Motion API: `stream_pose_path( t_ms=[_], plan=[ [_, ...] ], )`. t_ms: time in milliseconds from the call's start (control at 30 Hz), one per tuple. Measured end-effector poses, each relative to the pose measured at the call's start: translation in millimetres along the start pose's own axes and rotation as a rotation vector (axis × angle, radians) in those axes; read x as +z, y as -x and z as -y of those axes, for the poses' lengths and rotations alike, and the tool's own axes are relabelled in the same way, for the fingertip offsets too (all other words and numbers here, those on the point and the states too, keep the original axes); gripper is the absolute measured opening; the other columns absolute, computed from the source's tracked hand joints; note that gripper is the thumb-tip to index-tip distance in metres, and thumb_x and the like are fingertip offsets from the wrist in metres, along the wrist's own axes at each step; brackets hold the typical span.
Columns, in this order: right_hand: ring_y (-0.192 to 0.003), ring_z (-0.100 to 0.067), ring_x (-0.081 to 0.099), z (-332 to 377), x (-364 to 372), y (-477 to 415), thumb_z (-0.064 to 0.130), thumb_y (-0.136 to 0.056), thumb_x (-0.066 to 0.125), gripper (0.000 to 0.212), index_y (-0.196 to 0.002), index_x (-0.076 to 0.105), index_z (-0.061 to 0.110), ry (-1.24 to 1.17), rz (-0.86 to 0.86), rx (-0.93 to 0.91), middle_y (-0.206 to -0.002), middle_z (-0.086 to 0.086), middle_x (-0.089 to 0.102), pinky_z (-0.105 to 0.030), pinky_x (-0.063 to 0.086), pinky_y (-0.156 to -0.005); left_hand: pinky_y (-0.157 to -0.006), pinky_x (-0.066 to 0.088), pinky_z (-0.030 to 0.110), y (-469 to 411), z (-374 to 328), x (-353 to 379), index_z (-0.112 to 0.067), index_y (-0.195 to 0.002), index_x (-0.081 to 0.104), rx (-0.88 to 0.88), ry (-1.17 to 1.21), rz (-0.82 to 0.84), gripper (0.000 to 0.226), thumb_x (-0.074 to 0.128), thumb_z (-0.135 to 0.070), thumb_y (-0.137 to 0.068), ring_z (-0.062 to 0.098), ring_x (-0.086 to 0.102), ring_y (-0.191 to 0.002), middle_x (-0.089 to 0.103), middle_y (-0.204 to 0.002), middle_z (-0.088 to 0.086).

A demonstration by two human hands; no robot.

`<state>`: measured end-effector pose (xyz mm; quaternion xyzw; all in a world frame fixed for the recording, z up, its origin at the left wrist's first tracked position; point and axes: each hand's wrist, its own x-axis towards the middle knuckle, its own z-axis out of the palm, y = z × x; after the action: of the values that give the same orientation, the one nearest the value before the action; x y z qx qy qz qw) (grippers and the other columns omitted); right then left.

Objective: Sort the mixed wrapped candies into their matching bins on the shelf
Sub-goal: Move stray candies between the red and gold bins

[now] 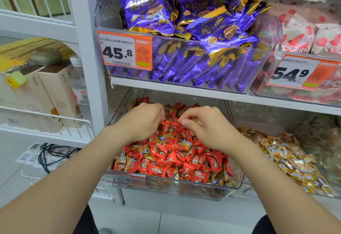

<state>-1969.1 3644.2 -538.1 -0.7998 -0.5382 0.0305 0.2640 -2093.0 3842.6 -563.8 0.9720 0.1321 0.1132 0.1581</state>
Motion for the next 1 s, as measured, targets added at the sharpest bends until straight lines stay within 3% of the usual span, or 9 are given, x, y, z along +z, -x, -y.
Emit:
stream_pose_path(
  t_ms=[100, 167, 300, 367, 433, 667, 767, 900, 1000],
  plan=[
    [-0.063, -0.001, 0.058, -4, 0, 4, 0.052, -0.095, 0.070, 0.024, -0.090, 0.080, 0.030, 0.127, 0.130, 0.066, -0.059, 0.010, 0.063, -0.032, 0.055, -0.075, -0.064, 0.055, 0.050, 1, 0, -4, -0.035, -0.097, 0.062, -0.018, 0.029, 0.056, 0.031, 0.042, -0.013, -0.105, 0.018, 0.059, -0.056, 0.062, -0.067, -0.004],
    [-0.073, -0.003, 0.060, -3, 7, 7, 0.051, -0.094, 0.070, 0.025, -0.108, 0.078, 0.032, 0.250, 0.276, 0.071, -0.065, 0.014, 0.061, -0.038, 0.058, -0.083, -0.068, 0.057, 0.044, 4, -4, -5, -0.035, -0.097, 0.067, -0.012, 0.032, 0.122, 0.024, 0.047, -0.021, -0.099, 0.010, 0.059, -0.056, 0.063, -0.064, -0.007],
    [-0.118, -0.023, 0.062, 5, 15, 9, 0.050, -0.097, 0.064, 0.035, -0.126, 0.071, 0.032, 0.400, 0.420, 0.087, -0.115, 0.006, 0.072, -0.043, 0.056, -0.093, -0.093, 0.055, 0.038, 9, -8, 0, -0.034, -0.112, 0.073, -0.003, -0.098, 0.278, 0.032, 0.066, -0.052, -0.087, 0.010, 0.064, -0.099, 0.072, -0.102, -0.015],
    [-0.104, -0.022, 0.067, 5, 17, 6, 0.046, -0.099, 0.065, 0.023, -0.102, 0.076, 0.027, 0.372, 0.385, 0.112, -0.098, 0.005, 0.072, -0.039, 0.056, -0.082, -0.097, 0.054, 0.039, 8, -6, 3, -0.033, -0.113, 0.075, 0.023, -0.131, 0.299, 0.029, 0.071, -0.050, -0.089, 0.011, 0.063, -0.109, 0.072, -0.113, -0.016],
    [-0.076, -0.022, 0.066, 4, 17, 4, 0.045, -0.102, 0.058, 0.038, -0.077, 0.068, 0.018, 0.333, 0.311, 0.106, -0.071, 0.002, 0.067, -0.042, 0.058, -0.074, -0.095, 0.055, 0.041, 7, -5, 6, -0.032, -0.105, 0.076, 0.053, -0.148, 0.290, 0.018, 0.068, -0.045, -0.095, 0.011, 0.065, -0.104, 0.073, -0.108, -0.016],
    [-0.045, -0.014, 0.042, 5, 2, 2, 0.039, -0.107, 0.046, 0.051, -0.064, 0.050, 0.012, 0.065, 0.003, 0.137, -0.050, 0.003, 0.050, -0.034, 0.038, -0.051, -0.065, 0.050, 0.038, 9, -12, 0, -0.020, -0.068, 0.047, -0.006, -0.068, 0.072, 0.045, 0.035, -0.052, -0.096, 0.021, 0.056, -0.069, 0.053, -0.065, -0.004],
    [-0.046, -0.009, 0.056, 4, 5, 2, 0.036, -0.108, 0.049, 0.043, -0.073, 0.068, 0.018, 0.020, 0.008, 0.113, -0.060, 0.005, 0.069, -0.028, 0.046, -0.053, -0.058, 0.048, 0.033, 12, -13, -4, -0.016, -0.063, 0.052, -0.030, -0.093, 0.022, 0.060, 0.048, -0.063, -0.100, 0.016, 0.057, -0.058, 0.050, -0.052, -0.004],
    [-0.053, -0.008, 0.059, 9, 14, 2, 0.020, -0.106, 0.049, 0.025, -0.109, 0.072, 0.029, -0.011, 0.035, 0.048, -0.063, 0.007, 0.069, -0.015, 0.044, -0.058, -0.084, 0.058, 0.043, 14, -3, -1, -0.040, -0.101, 0.074, 0.027, -0.069, 0.192, 0.016, 0.059, -0.047, -0.101, 0.011, 0.064, -0.085, 0.070, -0.080, -0.014],
    [-0.058, -0.004, 0.053, 9, 22, 1, 0.033, -0.106, 0.050, 0.020, -0.106, 0.070, 0.033, 0.067, -0.009, 0.044, -0.059, 0.010, 0.061, -0.032, 0.051, -0.067, -0.084, 0.058, 0.041, 16, -1, 2, -0.038, -0.101, 0.074, 0.059, -0.061, 0.277, 0.014, 0.065, -0.048, -0.097, 0.001, 0.062, -0.078, 0.071, -0.082, -0.017]
  ],
)
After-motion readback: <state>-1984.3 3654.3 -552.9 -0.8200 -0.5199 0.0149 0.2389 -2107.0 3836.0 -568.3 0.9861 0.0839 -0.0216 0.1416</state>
